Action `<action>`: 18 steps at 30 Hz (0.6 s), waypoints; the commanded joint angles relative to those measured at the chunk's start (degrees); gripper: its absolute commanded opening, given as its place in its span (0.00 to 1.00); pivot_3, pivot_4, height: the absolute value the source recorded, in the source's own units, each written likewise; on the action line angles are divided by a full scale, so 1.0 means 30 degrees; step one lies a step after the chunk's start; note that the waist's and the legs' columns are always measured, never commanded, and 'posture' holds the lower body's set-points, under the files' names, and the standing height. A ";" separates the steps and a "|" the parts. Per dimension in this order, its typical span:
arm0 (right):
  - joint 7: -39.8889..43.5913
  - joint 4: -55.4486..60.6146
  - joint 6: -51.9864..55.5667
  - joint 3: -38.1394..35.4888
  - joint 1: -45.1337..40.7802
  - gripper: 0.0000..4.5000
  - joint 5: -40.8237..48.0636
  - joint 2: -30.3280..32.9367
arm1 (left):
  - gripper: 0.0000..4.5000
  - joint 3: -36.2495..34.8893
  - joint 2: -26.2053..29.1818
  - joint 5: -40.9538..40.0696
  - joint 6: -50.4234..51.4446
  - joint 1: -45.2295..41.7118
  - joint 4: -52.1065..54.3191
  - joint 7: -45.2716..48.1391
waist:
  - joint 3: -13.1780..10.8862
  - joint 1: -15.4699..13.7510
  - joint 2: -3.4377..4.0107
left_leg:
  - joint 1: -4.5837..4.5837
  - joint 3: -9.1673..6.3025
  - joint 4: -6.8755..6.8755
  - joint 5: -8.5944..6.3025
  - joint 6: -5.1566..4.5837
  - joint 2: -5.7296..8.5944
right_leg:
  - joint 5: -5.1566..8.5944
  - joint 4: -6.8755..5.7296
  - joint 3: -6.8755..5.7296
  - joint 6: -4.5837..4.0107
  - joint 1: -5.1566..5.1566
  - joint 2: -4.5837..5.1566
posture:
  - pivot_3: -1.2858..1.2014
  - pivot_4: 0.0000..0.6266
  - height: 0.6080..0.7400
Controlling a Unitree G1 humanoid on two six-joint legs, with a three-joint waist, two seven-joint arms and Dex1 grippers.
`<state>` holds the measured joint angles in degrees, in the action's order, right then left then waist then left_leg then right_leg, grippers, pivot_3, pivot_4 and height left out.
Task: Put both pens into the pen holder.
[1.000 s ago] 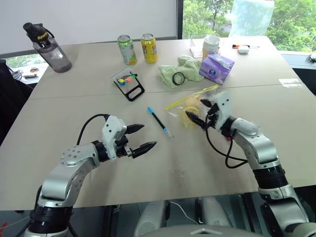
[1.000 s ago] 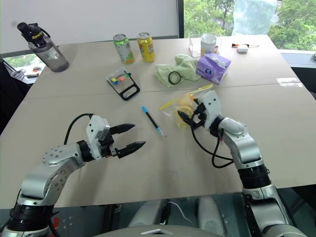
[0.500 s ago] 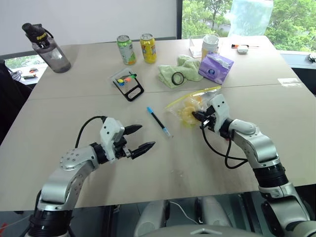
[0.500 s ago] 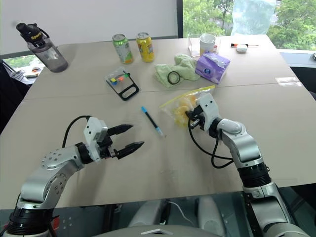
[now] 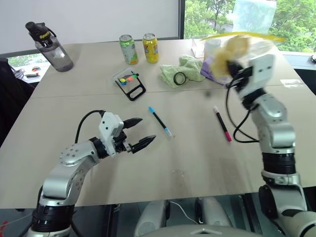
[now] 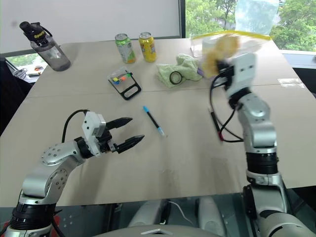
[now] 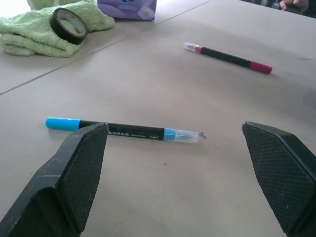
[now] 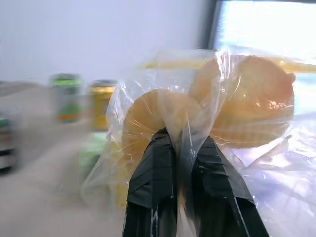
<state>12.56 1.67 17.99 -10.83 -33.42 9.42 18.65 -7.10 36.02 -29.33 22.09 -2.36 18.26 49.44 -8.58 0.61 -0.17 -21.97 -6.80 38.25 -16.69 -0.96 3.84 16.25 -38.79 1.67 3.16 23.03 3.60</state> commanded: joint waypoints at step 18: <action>0.4697 0.3499 0.4087 0.1373 0.3389 0.69 0.2961 0.2134 | 1.00 0.0110 -0.0088 0.0220 -0.0482 -0.0445 -0.0161 0.0267 | -0.0014 0.0585 0.0026 | -0.0004 0.0190 -0.0050 0.0001 -0.0007 -0.0042 | -0.0003 -0.0057 0.0218 0.0001 0.0111 -0.0046 | 0.52 0.24 1.00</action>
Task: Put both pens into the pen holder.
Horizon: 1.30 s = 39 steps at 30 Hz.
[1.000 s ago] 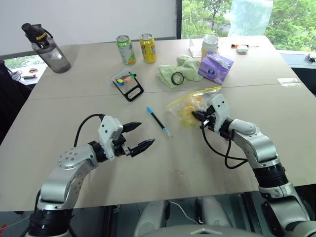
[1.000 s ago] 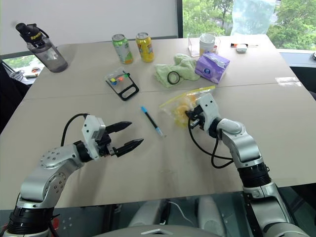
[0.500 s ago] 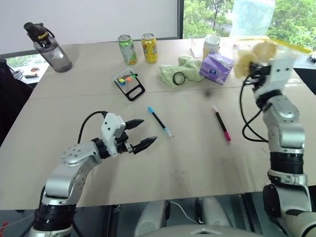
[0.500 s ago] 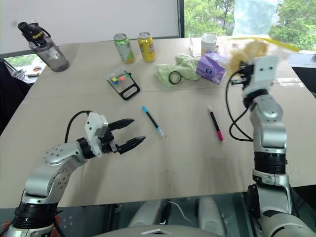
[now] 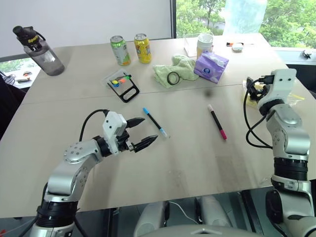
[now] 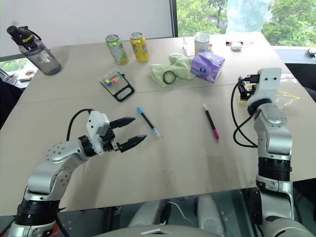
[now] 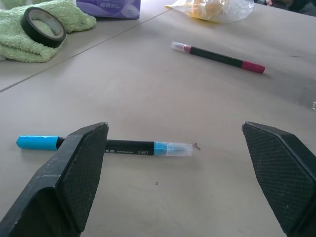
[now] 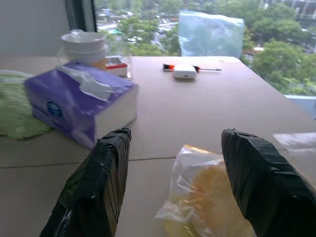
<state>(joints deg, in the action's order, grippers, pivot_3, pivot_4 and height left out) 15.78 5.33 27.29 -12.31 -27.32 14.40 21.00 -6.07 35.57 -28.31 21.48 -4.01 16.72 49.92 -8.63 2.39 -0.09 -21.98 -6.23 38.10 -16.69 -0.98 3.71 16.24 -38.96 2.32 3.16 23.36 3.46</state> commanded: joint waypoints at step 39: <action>0.8124 0.6237 -0.1468 0.6996 0.4861 0.00 0.1511 0.0442 | 1.00 -0.1206 -0.7510 -0.7343 0.6056 -0.4271 -0.0066 -0.7686 | 0.0097 -0.0494 -0.0178 | 0.0042 -0.0119 0.0077 0.0000 0.0005 0.0013 | -0.0003 0.0022 -0.0106 0.0009 -0.0113 0.0008 | 0.52 0.24 1.00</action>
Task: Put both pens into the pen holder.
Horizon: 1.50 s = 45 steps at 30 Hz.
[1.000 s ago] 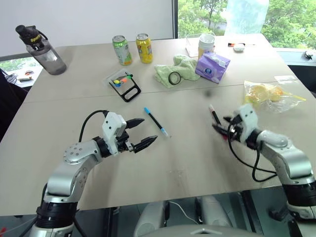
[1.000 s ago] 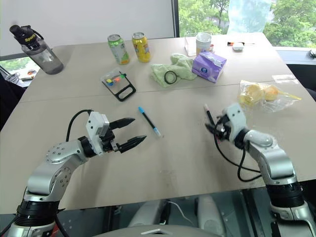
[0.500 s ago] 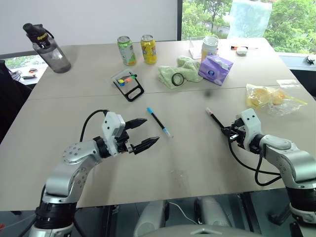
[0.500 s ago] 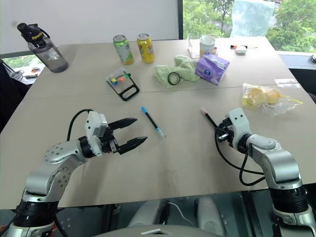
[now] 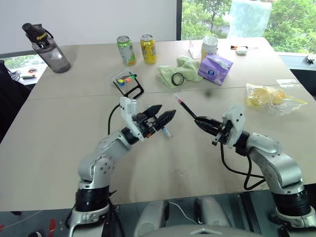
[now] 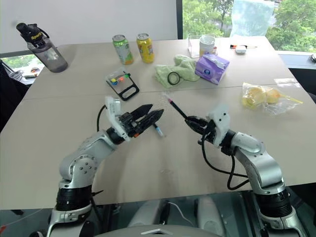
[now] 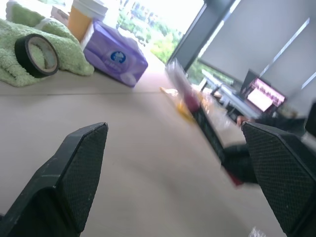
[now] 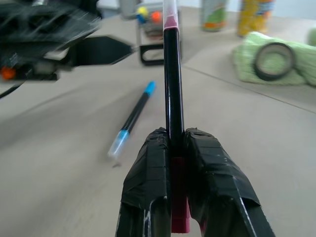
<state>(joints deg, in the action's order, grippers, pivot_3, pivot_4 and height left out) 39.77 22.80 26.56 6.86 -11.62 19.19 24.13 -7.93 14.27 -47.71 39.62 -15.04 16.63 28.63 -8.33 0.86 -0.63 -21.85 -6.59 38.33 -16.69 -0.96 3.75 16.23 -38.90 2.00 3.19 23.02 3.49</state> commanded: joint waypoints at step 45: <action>0.0730 0.1071 -0.1018 -0.5103 -0.0179 0.97 0.6432 -0.0498 | 0.00 0.3780 0.9484 2.3411 -2.4433 -0.6562 -1.0118 -0.3371 | -0.0025 -0.0042 0.0002 | -0.0080 -0.0028 -0.0041 0.0012 0.0018 0.0021 | 0.0001 0.0013 -0.0103 -0.0003 0.0081 0.0018 | 0.52 0.24 1.00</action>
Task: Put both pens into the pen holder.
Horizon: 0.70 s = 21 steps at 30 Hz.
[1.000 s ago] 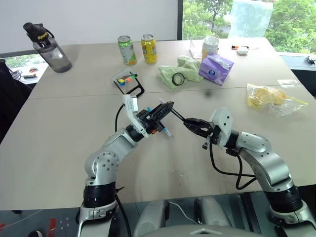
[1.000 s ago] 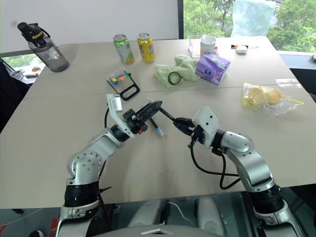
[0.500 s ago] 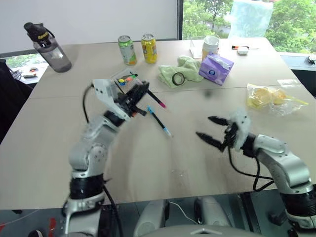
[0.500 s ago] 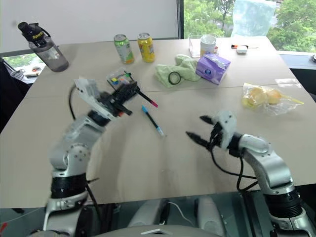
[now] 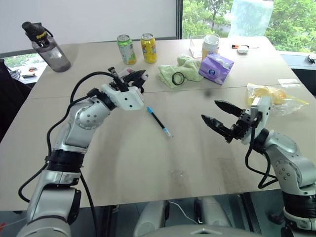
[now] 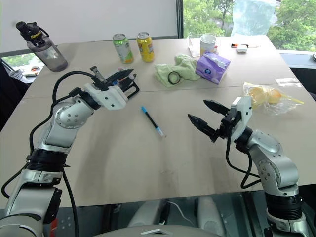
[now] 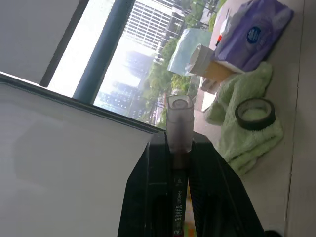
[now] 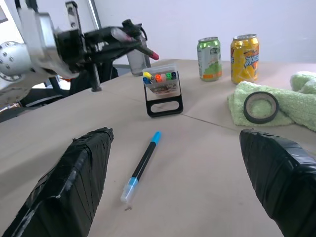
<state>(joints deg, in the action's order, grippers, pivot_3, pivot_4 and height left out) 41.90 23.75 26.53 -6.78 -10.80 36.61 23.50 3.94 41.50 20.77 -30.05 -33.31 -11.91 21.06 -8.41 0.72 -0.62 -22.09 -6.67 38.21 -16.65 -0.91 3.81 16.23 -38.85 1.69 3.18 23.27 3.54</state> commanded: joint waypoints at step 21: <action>0.0065 0.0543 -0.2042 -0.0231 -0.0816 0.97 0.0234 0.0078 | 0.00 0.0397 -0.1281 -0.0883 -0.2208 -0.2784 -0.7321 -0.0668 | 0.0001 0.0058 -0.0001 | -0.0044 -0.0008 0.0027 0.0002 -0.0001 0.0010 | 0.0000 -0.0040 -0.0025 0.0001 0.0040 0.0002 | 0.52 0.24 1.00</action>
<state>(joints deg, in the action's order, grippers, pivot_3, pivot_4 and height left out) 42.10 23.72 21.76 -7.13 -12.79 36.97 23.33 5.46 37.62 19.47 -35.68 -40.10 -32.59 19.14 -8.41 0.89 -0.62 -22.23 -6.70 38.30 -16.65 -0.91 3.84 16.23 -38.97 1.61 3.18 23.39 3.55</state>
